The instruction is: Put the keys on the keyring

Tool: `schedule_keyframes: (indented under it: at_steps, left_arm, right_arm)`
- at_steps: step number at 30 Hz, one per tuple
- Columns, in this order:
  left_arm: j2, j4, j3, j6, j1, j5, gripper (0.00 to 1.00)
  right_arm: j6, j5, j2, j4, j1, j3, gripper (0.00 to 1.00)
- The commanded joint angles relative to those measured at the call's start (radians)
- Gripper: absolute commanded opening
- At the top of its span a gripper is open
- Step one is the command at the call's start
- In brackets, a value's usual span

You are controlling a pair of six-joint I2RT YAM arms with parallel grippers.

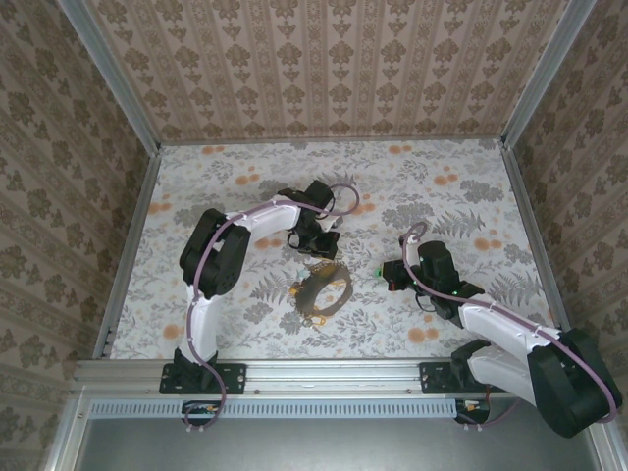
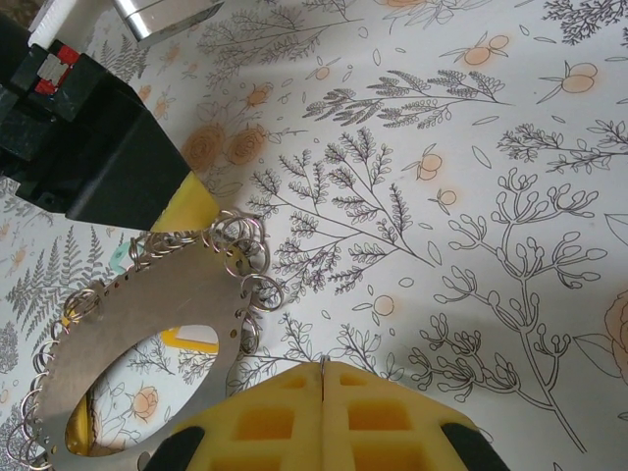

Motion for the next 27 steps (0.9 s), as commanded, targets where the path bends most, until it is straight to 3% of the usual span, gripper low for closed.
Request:
schedule_keyframes:
  at_steps: [1,6,17,21,27]
  left_arm:
    - [-0.012,-0.006,-0.017,0.011,-0.002,0.01,0.0]
    - [-0.065,-0.009,-0.037,0.049,0.005,-0.003,0.0]
    - [-0.366,0.132,-0.207,0.244,0.0,0.011,0.0]
    - [-0.486,0.202,-0.289,0.302,-0.008,0.048,0.0]
    - [-0.681,0.337,-0.419,0.356,-0.034,0.093,0.0]
  right_arm:
    - [0.03,0.023,-0.005,-0.024,-0.006,0.021,0.0]
    - [0.043,-0.002,-0.019,-0.07,-0.007,0.036,0.03]
    - [0.056,-0.091,-0.1,-0.147,-0.004,0.039,0.36]
    - [-0.002,-0.197,-0.151,-0.093,0.0,0.065,0.43]
    - [-0.112,-0.415,-0.199,-0.007,0.001,0.139,0.43]
